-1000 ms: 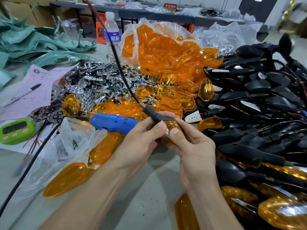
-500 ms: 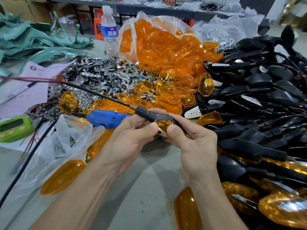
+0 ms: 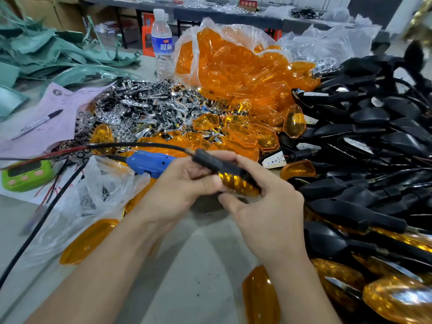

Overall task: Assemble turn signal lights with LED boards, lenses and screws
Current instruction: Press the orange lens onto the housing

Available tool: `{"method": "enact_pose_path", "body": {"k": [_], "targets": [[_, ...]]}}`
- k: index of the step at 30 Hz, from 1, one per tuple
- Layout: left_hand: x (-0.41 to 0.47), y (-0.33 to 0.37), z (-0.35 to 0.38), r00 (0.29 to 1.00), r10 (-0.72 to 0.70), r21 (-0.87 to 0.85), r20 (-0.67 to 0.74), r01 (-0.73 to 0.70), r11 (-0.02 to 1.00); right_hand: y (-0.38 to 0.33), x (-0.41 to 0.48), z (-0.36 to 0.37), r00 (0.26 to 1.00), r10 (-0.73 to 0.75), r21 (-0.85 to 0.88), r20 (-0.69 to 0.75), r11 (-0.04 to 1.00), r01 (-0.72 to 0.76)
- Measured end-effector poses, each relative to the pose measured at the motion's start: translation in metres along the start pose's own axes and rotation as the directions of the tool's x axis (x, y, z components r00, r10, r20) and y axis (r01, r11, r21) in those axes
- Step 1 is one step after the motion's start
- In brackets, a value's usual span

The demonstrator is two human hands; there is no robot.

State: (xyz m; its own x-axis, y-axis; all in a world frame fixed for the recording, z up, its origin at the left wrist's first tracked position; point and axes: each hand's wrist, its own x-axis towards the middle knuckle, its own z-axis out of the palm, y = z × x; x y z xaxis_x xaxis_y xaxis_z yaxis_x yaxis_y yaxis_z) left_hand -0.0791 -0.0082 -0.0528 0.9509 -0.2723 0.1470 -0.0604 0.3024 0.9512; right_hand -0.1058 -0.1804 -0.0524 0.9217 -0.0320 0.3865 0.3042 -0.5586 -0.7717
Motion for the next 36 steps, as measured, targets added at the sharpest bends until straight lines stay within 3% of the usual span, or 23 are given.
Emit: {"method": "enact_pose_path", "body": {"k": [1, 3, 6, 8, 10, 12, 14, 16, 18, 20, 21, 22, 23, 24, 26, 31, 36], "targets": [[0.000, -0.001, 0.002, 1.000, 0.017, 0.101, -0.015, -0.016, 0.995, 0.000, -0.001, 0.001, 0.999, 0.026, -0.086, 0.032, 0.996, -0.023], [0.001, -0.002, 0.006, 0.994, 0.079, 0.196, -0.073, -0.063, 0.979, -0.002, -0.003, 0.006, 0.993, 0.066, -0.066, 0.095, 0.996, -0.060], [0.004, -0.002, 0.007, 0.963, 0.165, 0.244, -0.213, -0.111, 0.963, -0.010, -0.003, 0.013, 0.991, 0.109, 0.230, 0.082, 0.965, -0.125], [0.002, -0.003, 0.009, 0.963, 0.138, 0.257, -0.232, -0.076, 0.964, -0.013, 0.003, 0.013, 0.963, 0.256, 0.590, 0.087, 0.766, -0.257], [-0.001, -0.006, 0.014, 0.988, 0.065, 0.260, -0.139, -0.027, 0.965, -0.011, 0.008, 0.010, 0.899, 0.382, 0.838, 0.213, 0.401, -0.369], [-0.003, -0.008, 0.018, 0.998, 0.024, 0.316, -0.065, -0.002, 0.949, -0.009, 0.010, 0.007, 0.860, 0.396, 0.900, 0.322, 0.152, -0.408], [-0.003, -0.009, 0.019, 0.996, 0.045, 0.364, -0.083, -0.012, 0.931, -0.007, 0.008, 0.008, 0.856, 0.343, 0.895, 0.387, 0.084, -0.438], [-0.002, -0.010, 0.018, 0.984, 0.088, 0.327, -0.154, -0.033, 0.944, -0.004, 0.008, 0.009, 0.868, 0.293, 0.889, 0.400, 0.108, -0.446], [-0.002, -0.009, 0.017, 0.965, 0.147, 0.340, -0.217, -0.066, 0.938, -0.003, 0.009, 0.008, 0.895, 0.259, 0.877, 0.363, 0.231, -0.422], [-0.002, -0.008, 0.014, 0.937, 0.225, 0.463, -0.266, -0.081, 0.883, -0.002, 0.008, 0.009, 0.927, 0.312, 0.747, 0.208, 0.562, -0.356], [-0.002, -0.008, 0.011, 0.921, 0.265, 0.534, -0.287, -0.076, 0.842, 0.000, 0.005, 0.008, 0.938, 0.345, 0.583, 0.041, 0.754, -0.303], [-0.001, -0.007, 0.007, 0.903, 0.300, 0.589, -0.306, -0.068, 0.805, -0.001, 0.001, 0.007, 0.942, 0.293, 0.393, -0.164, 0.895, -0.210], [-0.001, -0.006, 0.003, 0.890, 0.326, 0.617, -0.320, -0.065, 0.784, -0.003, -0.001, 0.006, 0.936, 0.129, 0.214, -0.326, 0.975, -0.060], [-0.001, -0.005, 0.001, 0.885, 0.336, 0.627, -0.323, -0.066, 0.776, -0.006, -0.004, 0.006, 0.915, -0.071, 0.049, -0.396, 0.994, 0.098], [-0.002, -0.003, -0.002, 0.899, 0.336, 0.652, -0.281, -0.078, 0.754, -0.009, -0.004, 0.007, 0.892, -0.313, -0.165, -0.326, 0.948, 0.273], [-0.004, 0.009, -0.005, 0.938, 0.343, 0.644, -0.051, -0.232, 0.729, -0.013, 0.007, 0.003, 0.981, -0.195, -0.334, -0.016, 0.925, 0.179], [-0.007, 0.013, -0.007, 0.953, 0.296, 0.537, 0.061, -0.281, 0.795, -0.006, 0.008, -0.009, 0.980, -0.184, -0.300, 0.077, 0.933, 0.199]]}}
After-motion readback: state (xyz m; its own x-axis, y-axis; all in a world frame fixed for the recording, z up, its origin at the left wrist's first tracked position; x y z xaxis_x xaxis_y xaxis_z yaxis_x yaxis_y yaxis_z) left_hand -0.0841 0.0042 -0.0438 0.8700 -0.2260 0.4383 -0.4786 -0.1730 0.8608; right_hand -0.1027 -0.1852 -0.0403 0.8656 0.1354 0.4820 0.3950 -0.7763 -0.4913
